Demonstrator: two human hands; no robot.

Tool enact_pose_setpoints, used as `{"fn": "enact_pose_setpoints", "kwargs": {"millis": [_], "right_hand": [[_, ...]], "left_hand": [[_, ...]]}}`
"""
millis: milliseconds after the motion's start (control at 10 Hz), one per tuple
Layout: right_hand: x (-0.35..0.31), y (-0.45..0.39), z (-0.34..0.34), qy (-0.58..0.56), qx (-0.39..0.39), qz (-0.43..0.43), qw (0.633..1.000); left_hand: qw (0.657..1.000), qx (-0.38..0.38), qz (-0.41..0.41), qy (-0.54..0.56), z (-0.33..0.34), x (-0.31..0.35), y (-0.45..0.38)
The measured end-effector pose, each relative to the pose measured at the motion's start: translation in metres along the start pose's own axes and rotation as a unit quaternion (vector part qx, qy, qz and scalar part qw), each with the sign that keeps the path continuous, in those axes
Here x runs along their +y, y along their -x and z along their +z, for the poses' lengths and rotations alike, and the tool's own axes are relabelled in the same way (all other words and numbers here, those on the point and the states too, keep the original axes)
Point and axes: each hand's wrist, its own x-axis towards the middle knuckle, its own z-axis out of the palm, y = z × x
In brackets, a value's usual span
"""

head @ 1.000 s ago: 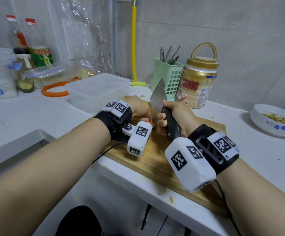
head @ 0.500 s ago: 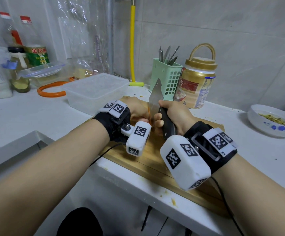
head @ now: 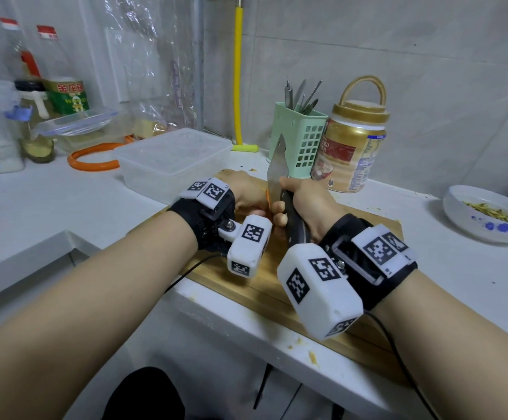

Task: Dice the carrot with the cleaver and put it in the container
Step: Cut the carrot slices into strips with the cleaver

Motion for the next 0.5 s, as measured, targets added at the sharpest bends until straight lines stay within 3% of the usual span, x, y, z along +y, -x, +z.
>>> {"fn": "enact_pose_setpoints", "kwargs": {"millis": [400,500], "right_hand": [[-0.0026,-0.0029,0.0011,0.008,0.002,0.019,1.000],[-0.0015,-0.0042,0.0012,0.010,0.008,0.013,1.000]], "left_hand": [[1.000,0.002,-0.022,0.011,-0.0041,-0.0031,-0.0034],[0.999,0.027,0.004,-0.044,-0.0027,-0.0010,0.0004]]}}
